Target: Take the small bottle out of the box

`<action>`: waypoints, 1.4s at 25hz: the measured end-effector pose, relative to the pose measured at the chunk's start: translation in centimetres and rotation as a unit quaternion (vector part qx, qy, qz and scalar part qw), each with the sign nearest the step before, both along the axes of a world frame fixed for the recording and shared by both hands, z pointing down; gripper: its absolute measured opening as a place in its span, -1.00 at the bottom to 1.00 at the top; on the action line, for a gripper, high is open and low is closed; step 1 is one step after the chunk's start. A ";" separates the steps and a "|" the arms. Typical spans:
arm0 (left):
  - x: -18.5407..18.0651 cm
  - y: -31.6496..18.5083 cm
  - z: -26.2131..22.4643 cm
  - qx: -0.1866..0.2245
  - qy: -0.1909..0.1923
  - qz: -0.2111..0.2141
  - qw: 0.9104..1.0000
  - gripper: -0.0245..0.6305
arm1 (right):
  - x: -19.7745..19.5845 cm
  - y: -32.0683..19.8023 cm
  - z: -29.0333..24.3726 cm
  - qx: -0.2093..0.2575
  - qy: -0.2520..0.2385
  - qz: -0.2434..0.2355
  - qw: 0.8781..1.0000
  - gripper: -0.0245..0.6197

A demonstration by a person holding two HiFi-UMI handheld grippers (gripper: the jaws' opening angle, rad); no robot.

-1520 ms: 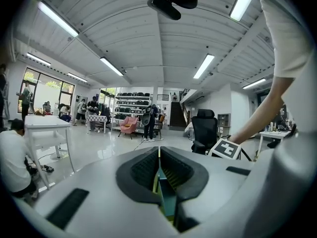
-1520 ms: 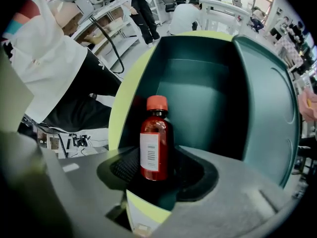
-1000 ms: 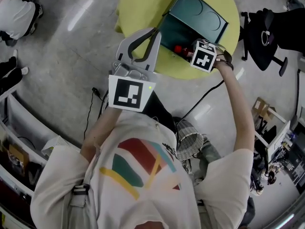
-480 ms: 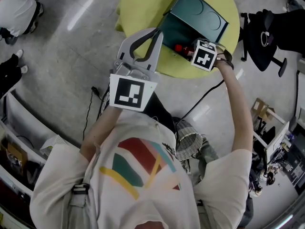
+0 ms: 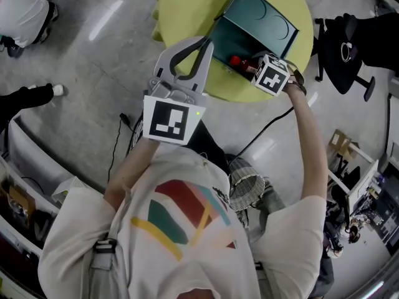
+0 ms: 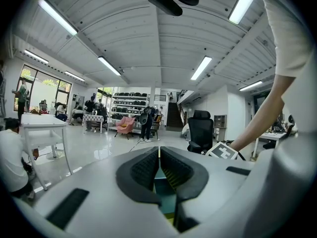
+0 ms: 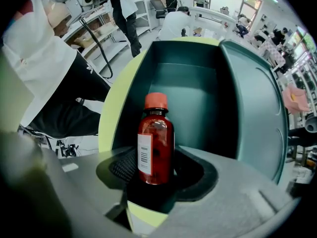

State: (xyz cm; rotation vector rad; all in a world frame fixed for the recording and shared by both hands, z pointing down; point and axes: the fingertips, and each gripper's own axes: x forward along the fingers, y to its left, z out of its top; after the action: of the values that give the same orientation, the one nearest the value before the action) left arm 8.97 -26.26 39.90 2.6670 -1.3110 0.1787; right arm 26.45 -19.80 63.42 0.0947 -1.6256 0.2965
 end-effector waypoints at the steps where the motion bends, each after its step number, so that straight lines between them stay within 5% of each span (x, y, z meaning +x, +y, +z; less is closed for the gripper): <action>1: 0.1 0.0 -0.2 0.002 0.000 0.001 1.000 -0.86 | -0.2 -0.1 -0.1 0.000 -0.006 0.007 1.000 -0.27; 13: -0.2 -0.8 -3.1 0.023 0.008 -0.002 1.000 -0.86 | -3.5 -2.6 -4.8 0.047 -0.106 0.090 0.989 -0.27; 22: 0.5 -1.0 -7.3 0.071 0.027 0.015 0.997 -0.86 | -5.6 -5.0 -11.8 0.154 -0.178 0.152 0.960 -0.26; 28: 1.9 -1.2 -10.2 0.098 0.034 0.031 0.994 -0.86 | -6.1 -6.4 -19.0 0.235 -0.256 0.242 0.906 -0.26; 35: 2.9 -0.5 -13.8 0.131 0.046 0.052 0.989 -0.86 | -4.9 -6.4 -29.2 0.377 -0.337 0.343 0.792 -0.26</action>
State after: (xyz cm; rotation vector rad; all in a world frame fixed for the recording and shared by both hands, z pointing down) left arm 11.92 -26.74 26.12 2.9220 -1.2460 -0.1098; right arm 21.56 -26.22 34.25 1.3525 -2.2983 0.2153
